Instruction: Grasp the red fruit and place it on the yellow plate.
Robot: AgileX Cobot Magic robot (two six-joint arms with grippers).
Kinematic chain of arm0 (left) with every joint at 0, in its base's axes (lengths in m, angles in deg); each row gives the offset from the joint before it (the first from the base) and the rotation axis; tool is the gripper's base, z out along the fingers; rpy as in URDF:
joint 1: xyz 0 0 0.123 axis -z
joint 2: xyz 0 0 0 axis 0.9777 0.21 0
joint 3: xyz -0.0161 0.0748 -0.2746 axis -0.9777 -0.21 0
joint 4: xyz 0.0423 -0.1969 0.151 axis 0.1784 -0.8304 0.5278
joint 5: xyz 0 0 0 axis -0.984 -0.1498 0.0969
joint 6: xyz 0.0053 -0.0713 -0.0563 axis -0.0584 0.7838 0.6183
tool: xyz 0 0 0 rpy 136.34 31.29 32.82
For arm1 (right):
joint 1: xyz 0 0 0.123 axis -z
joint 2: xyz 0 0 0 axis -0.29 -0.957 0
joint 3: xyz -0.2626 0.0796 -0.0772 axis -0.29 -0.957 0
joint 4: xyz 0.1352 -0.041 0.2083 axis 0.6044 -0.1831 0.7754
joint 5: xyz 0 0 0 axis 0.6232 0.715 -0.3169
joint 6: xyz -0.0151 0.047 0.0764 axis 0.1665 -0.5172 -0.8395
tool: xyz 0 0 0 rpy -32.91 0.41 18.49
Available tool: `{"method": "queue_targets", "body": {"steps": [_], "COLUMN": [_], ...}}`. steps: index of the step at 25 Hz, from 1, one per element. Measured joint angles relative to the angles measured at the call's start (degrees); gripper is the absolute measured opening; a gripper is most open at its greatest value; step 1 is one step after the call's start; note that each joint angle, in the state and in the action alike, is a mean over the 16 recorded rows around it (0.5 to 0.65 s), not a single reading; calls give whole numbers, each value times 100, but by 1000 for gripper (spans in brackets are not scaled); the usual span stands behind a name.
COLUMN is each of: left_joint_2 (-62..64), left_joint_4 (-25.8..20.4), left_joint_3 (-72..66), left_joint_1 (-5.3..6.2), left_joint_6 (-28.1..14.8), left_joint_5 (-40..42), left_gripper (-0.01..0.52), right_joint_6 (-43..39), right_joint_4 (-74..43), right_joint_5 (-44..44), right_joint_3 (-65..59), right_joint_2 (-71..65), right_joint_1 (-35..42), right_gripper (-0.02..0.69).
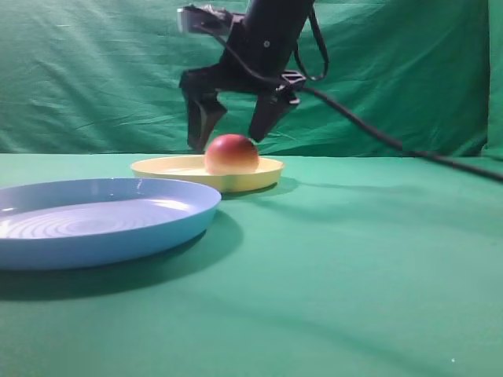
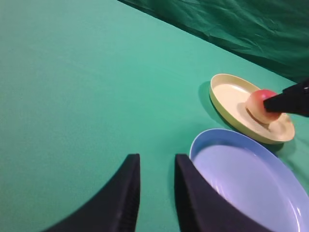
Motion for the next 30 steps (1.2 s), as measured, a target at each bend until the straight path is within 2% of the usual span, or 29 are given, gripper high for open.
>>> {"method": "queue_targets", "body": {"steps": [6,11,24,30], "left_joint_2": [0,0,0,0], "left_joint_4": [0,0,0,0], "left_joint_3": [0,0,0,0], "left_joint_1": [0,0,0,0], "left_joint_6": [0,0,0,0], "left_joint_5": [0,0,0,0], "left_gripper": [157,157,157,157], "right_joint_6": [-294,-522,-584,-582], "right_joint_4": [-23,-42,-45,-30], "right_joint_5": [738,947,-450,-567], "right_joint_3": [-247,-991,-4742,-5989], "right_joint_2": [1311,2601,6477,8141], "right_joint_1": [0,0,0,0], "right_gripper": [132,17,0,0]}}
